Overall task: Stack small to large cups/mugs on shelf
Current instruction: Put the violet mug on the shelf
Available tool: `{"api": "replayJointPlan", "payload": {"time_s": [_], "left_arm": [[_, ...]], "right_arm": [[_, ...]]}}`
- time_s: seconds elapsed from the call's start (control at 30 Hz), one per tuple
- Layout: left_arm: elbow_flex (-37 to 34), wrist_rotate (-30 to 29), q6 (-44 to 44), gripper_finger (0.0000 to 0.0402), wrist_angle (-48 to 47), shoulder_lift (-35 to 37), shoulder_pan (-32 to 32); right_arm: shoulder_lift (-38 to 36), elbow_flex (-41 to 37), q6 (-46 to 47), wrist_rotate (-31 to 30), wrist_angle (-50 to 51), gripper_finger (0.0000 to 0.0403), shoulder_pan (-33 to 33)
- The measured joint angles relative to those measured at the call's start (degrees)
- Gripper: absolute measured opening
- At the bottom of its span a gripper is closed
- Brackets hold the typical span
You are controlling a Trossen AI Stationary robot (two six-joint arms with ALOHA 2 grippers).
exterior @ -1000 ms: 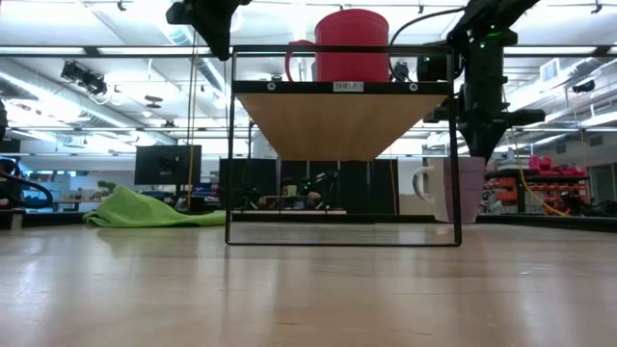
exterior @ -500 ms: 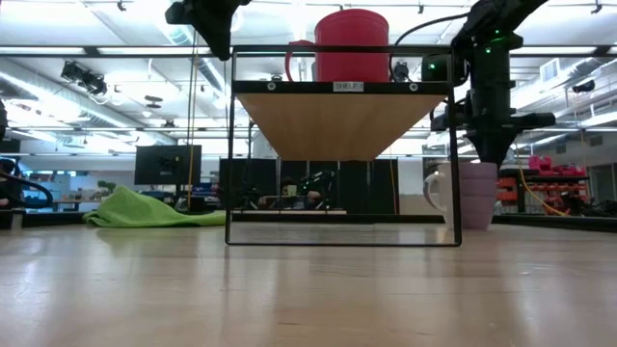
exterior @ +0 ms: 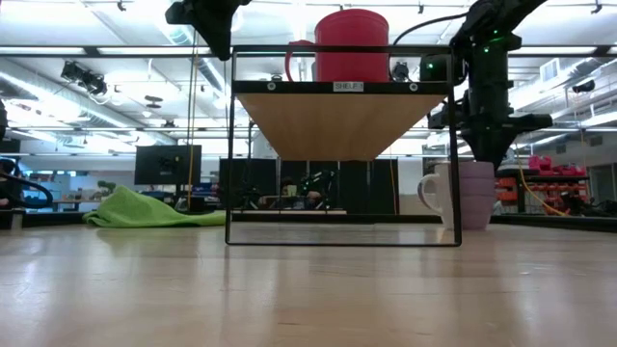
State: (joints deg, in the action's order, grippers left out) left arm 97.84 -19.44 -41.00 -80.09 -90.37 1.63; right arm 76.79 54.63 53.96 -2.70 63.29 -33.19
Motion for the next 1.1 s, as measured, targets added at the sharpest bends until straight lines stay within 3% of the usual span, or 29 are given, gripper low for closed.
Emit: {"api": "replayJointPlan", "payload": {"time_s": [0.6,1.1], "left_arm": [[0.0,0.0,0.3,0.0031,0.5,0.0,0.0],[0.0,0.1,-0.3,0.0035,0.6,0.0,0.0]], "right_arm": [[-3.3,0.1,-4.3,-2.8,-3.8,0.0075,-0.5],[-2.9,0.1,-6.6,-3.3,0.8,0.0075,-0.9]]}}
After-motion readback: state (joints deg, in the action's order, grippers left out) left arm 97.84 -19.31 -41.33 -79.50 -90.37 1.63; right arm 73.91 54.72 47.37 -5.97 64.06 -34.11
